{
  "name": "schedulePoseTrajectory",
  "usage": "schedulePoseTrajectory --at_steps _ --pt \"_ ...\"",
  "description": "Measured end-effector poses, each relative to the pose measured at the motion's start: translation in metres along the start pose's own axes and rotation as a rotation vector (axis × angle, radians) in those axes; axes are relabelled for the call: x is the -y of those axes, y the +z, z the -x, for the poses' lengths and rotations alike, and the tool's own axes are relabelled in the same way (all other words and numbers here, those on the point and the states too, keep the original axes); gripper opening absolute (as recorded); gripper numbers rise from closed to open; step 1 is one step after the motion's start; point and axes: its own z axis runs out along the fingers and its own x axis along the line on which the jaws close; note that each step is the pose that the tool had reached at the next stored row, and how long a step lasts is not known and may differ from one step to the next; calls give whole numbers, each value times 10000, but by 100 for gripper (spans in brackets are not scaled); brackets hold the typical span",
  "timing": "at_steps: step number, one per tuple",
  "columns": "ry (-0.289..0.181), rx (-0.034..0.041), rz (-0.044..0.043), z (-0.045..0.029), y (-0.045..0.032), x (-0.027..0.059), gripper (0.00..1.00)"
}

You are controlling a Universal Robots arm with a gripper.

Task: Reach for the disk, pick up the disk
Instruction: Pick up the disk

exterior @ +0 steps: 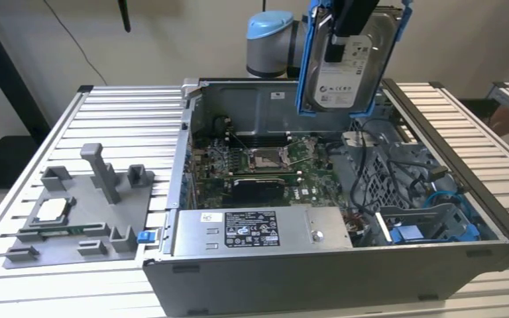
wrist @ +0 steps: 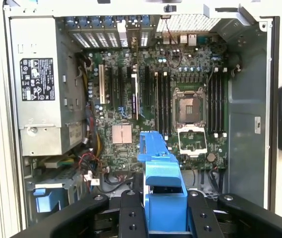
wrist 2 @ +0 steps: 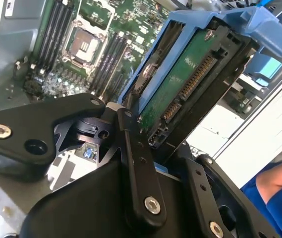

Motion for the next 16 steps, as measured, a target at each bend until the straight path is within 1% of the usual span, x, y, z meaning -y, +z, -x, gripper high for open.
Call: schedulePoseTrajectory --at_steps 3,5,16 --pt "2 0 0 -56 1 3 0" --pt "2 1 0 -77 1 4 0" --pt "5 -1 0 -78 1 5 0"
